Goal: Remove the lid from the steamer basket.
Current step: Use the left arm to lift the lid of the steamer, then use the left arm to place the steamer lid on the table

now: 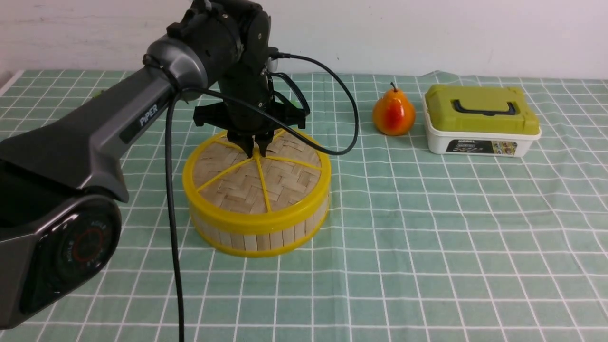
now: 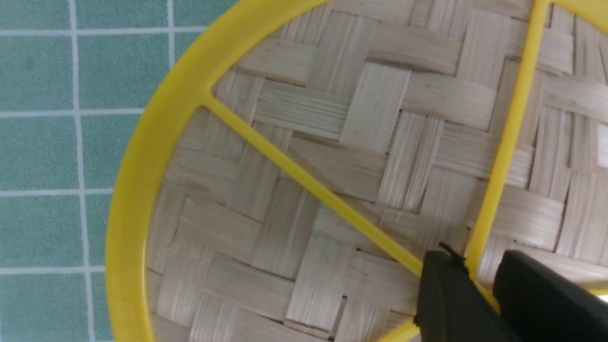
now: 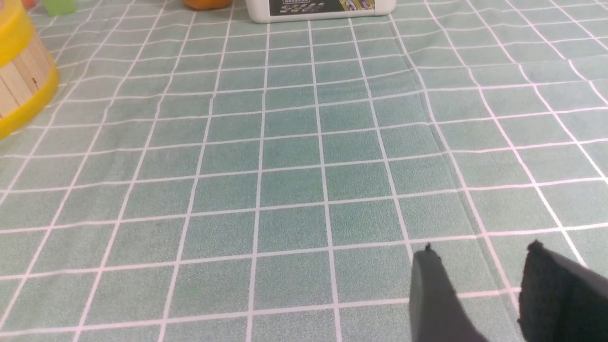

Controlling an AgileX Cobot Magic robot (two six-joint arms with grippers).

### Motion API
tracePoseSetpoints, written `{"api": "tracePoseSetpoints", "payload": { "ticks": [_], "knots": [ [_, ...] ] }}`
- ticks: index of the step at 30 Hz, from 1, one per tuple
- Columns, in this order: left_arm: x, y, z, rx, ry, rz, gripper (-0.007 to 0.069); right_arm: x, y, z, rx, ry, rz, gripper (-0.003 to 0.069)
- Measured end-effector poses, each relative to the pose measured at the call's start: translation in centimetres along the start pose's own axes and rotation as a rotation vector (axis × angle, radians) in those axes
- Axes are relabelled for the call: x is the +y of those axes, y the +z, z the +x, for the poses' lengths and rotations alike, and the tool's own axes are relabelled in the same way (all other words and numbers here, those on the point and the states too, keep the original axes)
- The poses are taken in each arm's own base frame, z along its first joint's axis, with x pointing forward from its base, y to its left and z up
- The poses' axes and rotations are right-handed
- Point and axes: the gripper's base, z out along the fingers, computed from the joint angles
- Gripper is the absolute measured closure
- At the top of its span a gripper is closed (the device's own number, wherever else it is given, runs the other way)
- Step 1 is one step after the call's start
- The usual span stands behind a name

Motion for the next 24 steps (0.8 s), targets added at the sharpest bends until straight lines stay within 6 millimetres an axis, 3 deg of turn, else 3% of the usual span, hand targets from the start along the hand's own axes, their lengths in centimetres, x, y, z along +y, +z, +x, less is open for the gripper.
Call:
{"api": "tracePoseSetpoints", "payload": {
  "ticks": [5, 7, 8, 10, 13, 15, 16, 18, 20, 24],
  "knots": [
    [0.1, -2.4, -0.7, -0.054, -0.008, 0.021, 0.0515, 0.0, 0.0, 0.0, 0.000, 0.000, 0.000, 0.0418],
    [0.5, -6.1, -1.5, -0.136, -0.022, 0.052, 0.0515, 0.0, 0.0, 0.0, 0.000, 0.000, 0.000, 0.0418],
    [0.5, -6.1, -1.5, -0.136, -0.022, 0.052, 0.0515, 0.0, 0.0, 0.0, 0.000, 0.000, 0.000, 0.0418],
    [1.3, -10.5, -1.8, -0.223, -0.035, 0.072, 0.0515, 0.0, 0.0, 0.0, 0.000, 0.000, 0.000, 0.0418],
    [3.2, -15.6, -1.5, -0.313, -0.041, 0.065, 0.0515, 0.0, 0.0, 0.0, 0.000, 0.000, 0.000, 0.0418],
    [4.1, -16.8, -1.2, -0.325, -0.047, 0.057, 0.0515, 0.0, 0.0, 0.0, 0.000, 0.000, 0.000, 0.0418],
    [5.5, -17.9, -0.6, -0.323, -0.062, 0.040, 0.0515, 0.0, 0.0, 0.0, 0.000, 0.000, 0.000, 0.0418],
    [8.1, -18.7, 1.0, -0.284, -0.095, -0.004, 0.0515, 0.0, 0.0, 0.0, 0.000, 0.000, 0.000, 0.0418],
    [10.6, -17.7, 2.8, -0.204, -0.127, -0.060, 0.0515, 0.0, 0.0, 0.0, 0.000, 0.000, 0.000, 0.0418],
    [15.2, -13.6, 7.2, 0.001, -0.214, -0.177, 0.0515, 0.0, 0.0, 0.0, 0.000, 0.000, 0.000, 0.0418]
  ]
}}
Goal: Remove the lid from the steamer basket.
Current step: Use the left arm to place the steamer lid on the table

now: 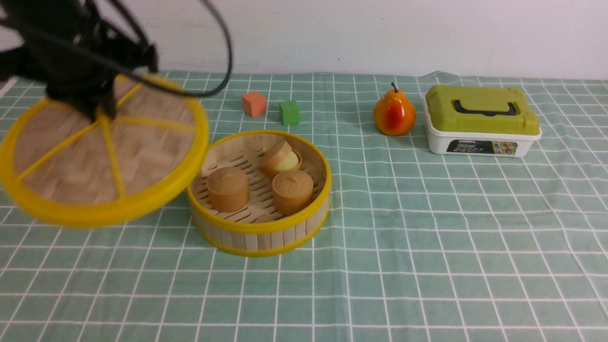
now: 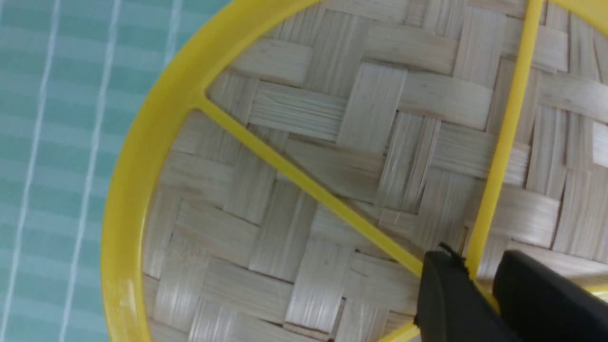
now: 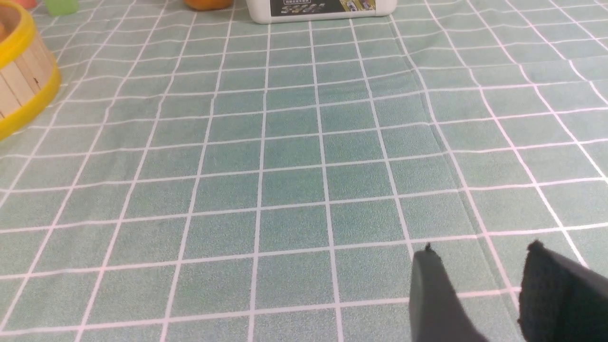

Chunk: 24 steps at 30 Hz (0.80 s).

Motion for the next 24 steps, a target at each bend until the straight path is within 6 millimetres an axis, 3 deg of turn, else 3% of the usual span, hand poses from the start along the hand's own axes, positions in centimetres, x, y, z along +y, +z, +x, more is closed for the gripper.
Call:
{"api": "tracePoseSetpoints", "payload": {
  "ticks": [4, 9, 15, 19, 24],
  "knots": [
    [3.1, 5.4, 3.2, 0.123, -0.108, -0.074, 0.0515, 0.0, 0.0, 0.0, 0.000, 0.000, 0.000, 0.0418],
    [3.7, 9.6, 4.5, 0.100, -0.142, -0.054, 0.0515, 0.0, 0.0, 0.0, 0.000, 0.000, 0.000, 0.0418],
    [2.9, 13.0, 4.1, 0.085, -0.140, -0.022, 0.0515, 0.0, 0.0, 0.0, 0.000, 0.000, 0.000, 0.0418],
    [2.6, 14.1, 4.2, 0.105, -0.155, -0.009, 0.0508, 0.0, 0.0, 0.0, 0.000, 0.000, 0.000, 0.0418],
    [2.5, 13.9, 4.2, 0.124, -0.185, -0.010, 0.0396, 0.0, 0.0, 0.0, 0.000, 0.000, 0.000, 0.0418]
  ]
}}
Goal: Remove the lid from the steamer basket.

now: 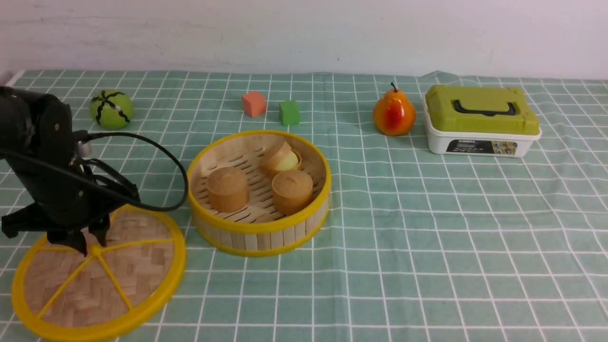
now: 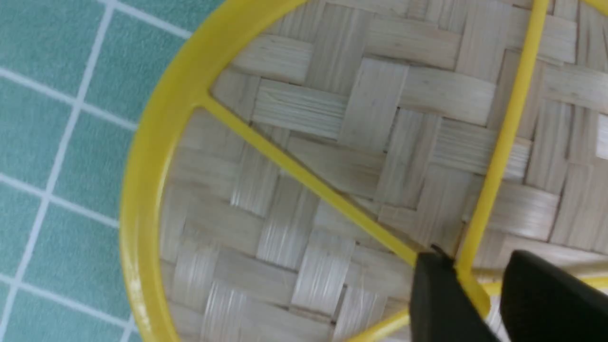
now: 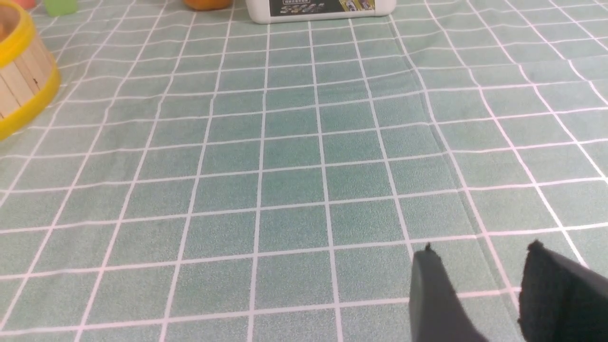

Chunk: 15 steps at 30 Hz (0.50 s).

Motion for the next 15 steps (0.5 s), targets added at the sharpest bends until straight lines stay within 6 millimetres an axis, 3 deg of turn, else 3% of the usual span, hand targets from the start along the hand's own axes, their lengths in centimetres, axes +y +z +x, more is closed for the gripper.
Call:
{"api": "tracePoseSetpoints", "payload": {
  "ticks": [3, 6, 7, 11, 12, 13, 15],
  "knots": [
    [-0.1, -1.2, -0.6, 0.017, -0.010, -0.017, 0.0276, 0.0, 0.0, 0.0, 0.000, 0.000, 0.000, 0.0418],
    [-0.2, -3.1, -1.3, 0.009, -0.012, -0.018, 0.0228, 0.0, 0.0, 0.0, 0.000, 0.000, 0.000, 0.0418],
    [-0.1, -5.1, -1.7, -0.008, 0.000, -0.013, 0.0214, 0.0, 0.0, 0.0, 0.000, 0.000, 0.000, 0.0418],
    [0.5, -9.7, -1.6, -0.071, 0.039, 0.011, 0.0246, 0.0, 0.0, 0.0, 0.000, 0.000, 0.000, 0.0418],
    [0.6, -9.9, -1.6, -0.074, 0.041, 0.012, 0.0251, 0.0, 0.0, 0.0, 0.000, 0.000, 0.000, 0.0418],
    [1.1, -11.8, -0.9, -0.084, 0.066, 0.013, 0.0309, 0.0, 0.0, 0.0, 0.000, 0.000, 0.000, 0.0418],
    [1.8, -13.4, 0.0, -0.080, 0.090, 0.011, 0.0389, 0.0, 0.0, 0.0, 0.000, 0.000, 0.000, 0.0418]
  ]
}}
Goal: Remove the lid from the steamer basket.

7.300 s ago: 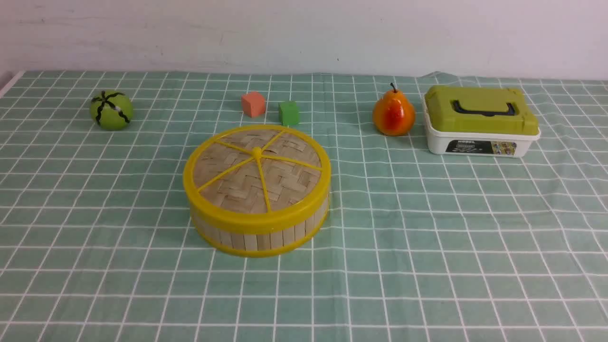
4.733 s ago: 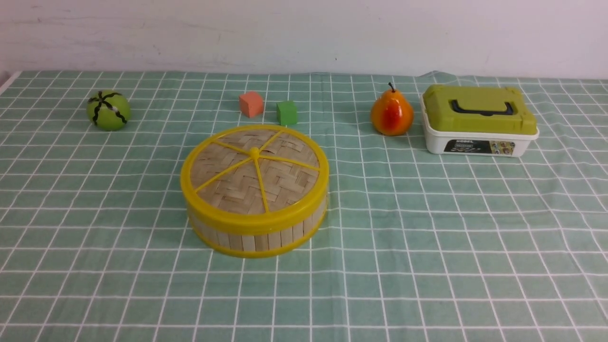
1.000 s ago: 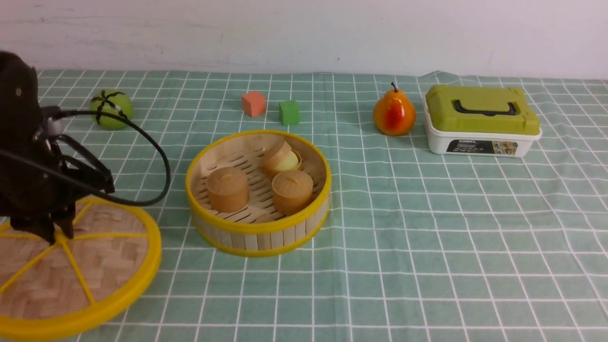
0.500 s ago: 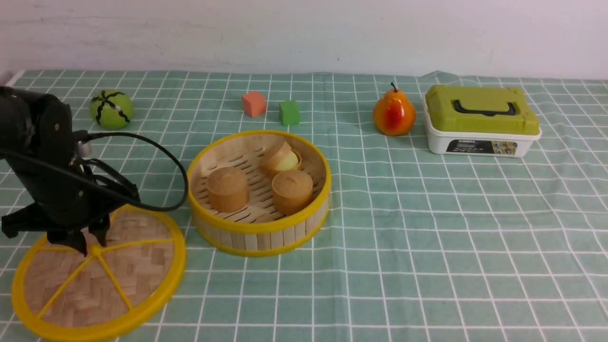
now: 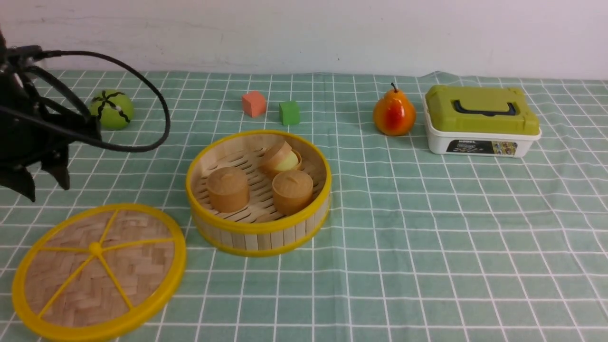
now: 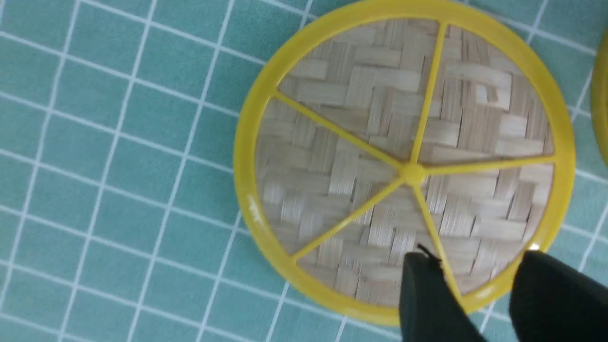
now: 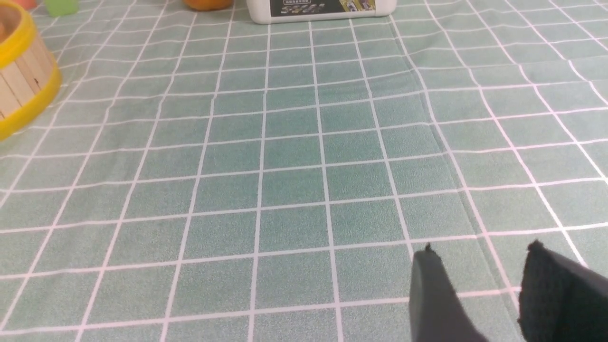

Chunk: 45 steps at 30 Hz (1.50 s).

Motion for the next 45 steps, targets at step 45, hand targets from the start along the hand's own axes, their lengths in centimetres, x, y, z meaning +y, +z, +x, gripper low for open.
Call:
{"api": "tracePoseSetpoints", "payload": {
  "ticks": [45],
  "knots": [
    [6.4, -1.7, 22.3, -0.734, -0.146, 0.611, 0.0637, 0.0, 0.0, 0.0, 0.000, 0.000, 0.000, 0.0418]
  ]
}}
